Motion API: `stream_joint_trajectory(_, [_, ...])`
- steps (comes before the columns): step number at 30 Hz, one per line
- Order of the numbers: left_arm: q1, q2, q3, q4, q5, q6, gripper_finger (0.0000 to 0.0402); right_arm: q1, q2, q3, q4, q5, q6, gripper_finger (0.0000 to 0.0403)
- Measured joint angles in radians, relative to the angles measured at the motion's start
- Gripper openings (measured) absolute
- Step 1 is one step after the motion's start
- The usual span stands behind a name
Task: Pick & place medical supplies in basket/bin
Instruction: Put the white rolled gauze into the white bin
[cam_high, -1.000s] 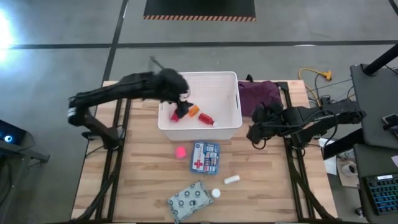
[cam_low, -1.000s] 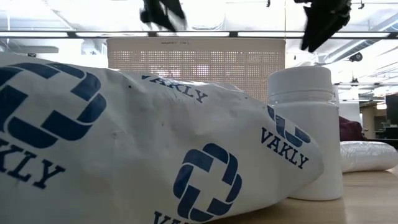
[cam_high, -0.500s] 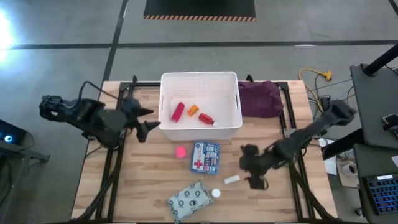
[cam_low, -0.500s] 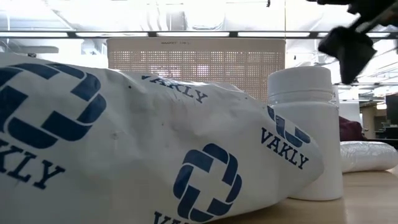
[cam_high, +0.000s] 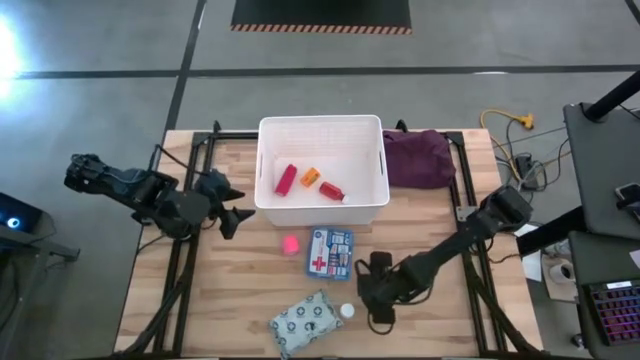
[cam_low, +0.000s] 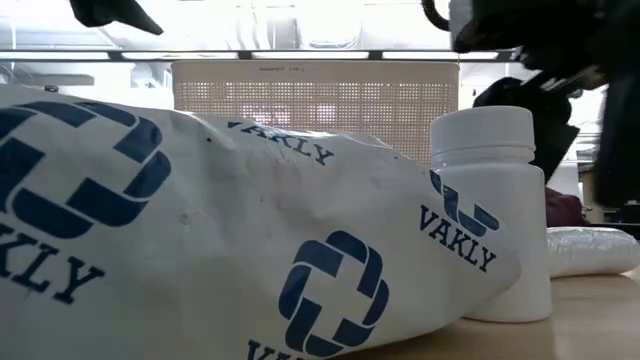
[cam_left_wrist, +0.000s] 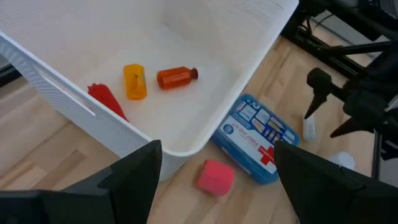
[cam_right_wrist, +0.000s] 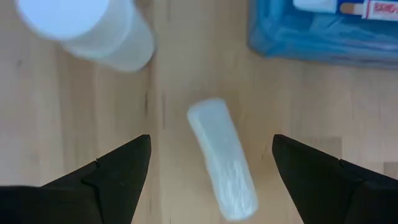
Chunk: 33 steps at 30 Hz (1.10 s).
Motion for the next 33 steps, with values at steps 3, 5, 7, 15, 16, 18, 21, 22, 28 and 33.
stream_joint_trajectory(3, [0.0,-0.002,0.0,0.0,0.0,0.0,0.0293,0.002,0.009,-0.006,0.003,0.02,-0.001,0.0325])
stream_joint_trajectory(5, [0.0,-0.007,0.0,0.0,0.001,0.001,0.0293,0.003,0.006,-0.026,0.014,0.011,-0.01,0.0325])
stream_joint_trajectory(7, [0.0,-0.009,0.0,0.0,0.0,0.001,0.0293,0.003,0.006,-0.06,0.008,-0.002,-0.004,0.0325])
stream_joint_trajectory(15, [0.0,-0.006,0.0,0.0,0.002,-0.001,0.0293,-0.039,0.005,-0.138,0.071,-0.078,-0.001,0.0323])
stream_joint_trajectory(16, [0.0,-0.005,0.0,0.0,0.002,-0.002,0.0293,-0.043,0.003,-0.143,0.077,-0.08,-0.001,0.0321])
stream_joint_trajectory(18, [0.0,-0.005,0.0,0.0,0.002,-0.008,0.0293,-0.044,0.0,-0.148,0.08,-0.077,0.0,0.0307])
stream_joint_trajectory(21, [0.0,-0.002,0.0,0.0,0.001,-0.021,0.0293,-0.046,-0.008,-0.153,0.081,-0.076,0.0,0.0268])
stream_joint_trajectory(22, [0.0,-0.001,0.0,0.0,0.0,-0.024,0.0293,-0.046,-0.008,-0.153,0.078,-0.076,0.0,0.0251])
stream_joint_trajectory(28, [0.0,0.016,0.0,0.0,0.0,-0.024,0.0293,-0.046,-0.007,-0.138,0.081,-0.085,0.001,0.0154])
stream_joint_trajectory(33, [0.0,0.027,0.0,0.001,0.0,-0.024,0.0293,-0.052,-0.043,-0.069,0.04,-0.082,0.003,0.0084])
